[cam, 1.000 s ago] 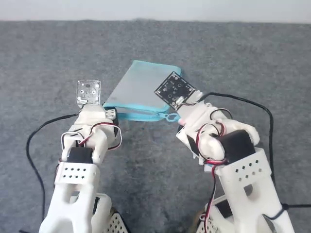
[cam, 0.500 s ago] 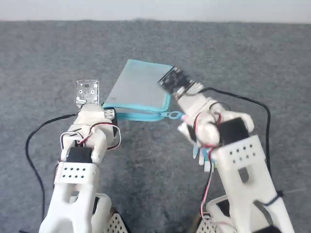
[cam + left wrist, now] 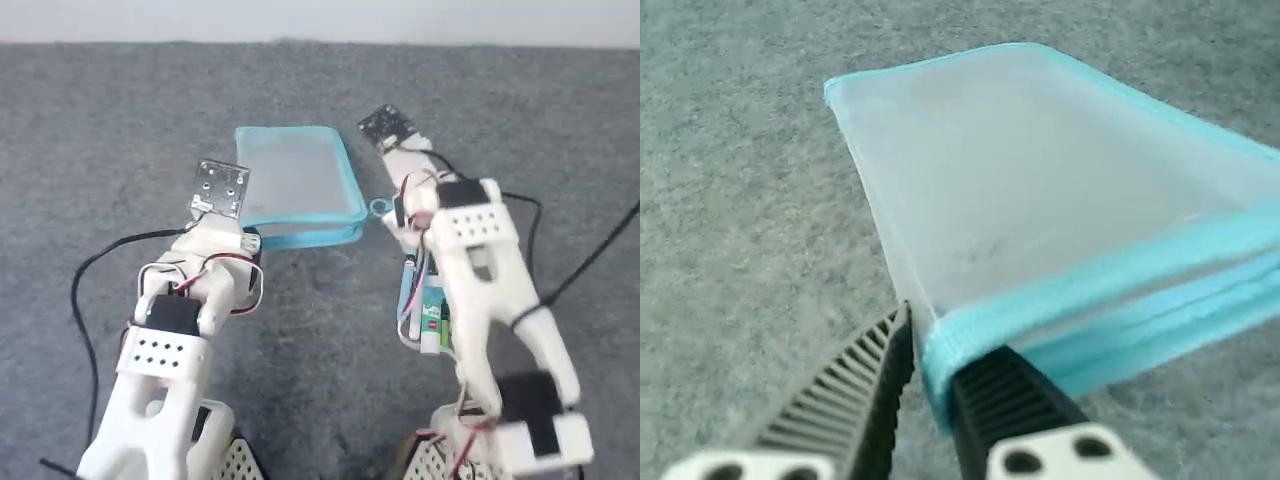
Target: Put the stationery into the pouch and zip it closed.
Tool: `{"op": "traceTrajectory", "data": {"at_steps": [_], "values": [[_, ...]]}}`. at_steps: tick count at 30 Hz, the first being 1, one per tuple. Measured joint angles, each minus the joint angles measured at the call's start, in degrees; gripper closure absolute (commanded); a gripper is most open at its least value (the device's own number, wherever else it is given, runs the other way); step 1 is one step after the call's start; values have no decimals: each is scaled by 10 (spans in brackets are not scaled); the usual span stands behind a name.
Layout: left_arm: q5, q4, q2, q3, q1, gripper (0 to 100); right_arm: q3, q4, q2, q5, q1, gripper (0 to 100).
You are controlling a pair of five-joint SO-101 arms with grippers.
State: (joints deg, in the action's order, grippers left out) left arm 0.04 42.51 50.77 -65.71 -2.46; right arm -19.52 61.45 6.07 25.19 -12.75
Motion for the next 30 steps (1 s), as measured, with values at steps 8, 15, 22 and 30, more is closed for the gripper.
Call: {"op": "traceTrajectory", "data": {"at_steps": [8, 15, 22, 30], "values": [[-19, 43, 72, 0, -29, 991, 167, 0, -186, 0, 53, 991], [-21, 70, 173, -35, -68, 991, 276, 62, -262, -5, 56, 989], [-25, 76, 185, -36, -74, 991, 364, 69, -319, -6, 56, 989], [-53, 109, 188, -35, -75, 991, 593, 121, -497, -7, 55, 990]]}}
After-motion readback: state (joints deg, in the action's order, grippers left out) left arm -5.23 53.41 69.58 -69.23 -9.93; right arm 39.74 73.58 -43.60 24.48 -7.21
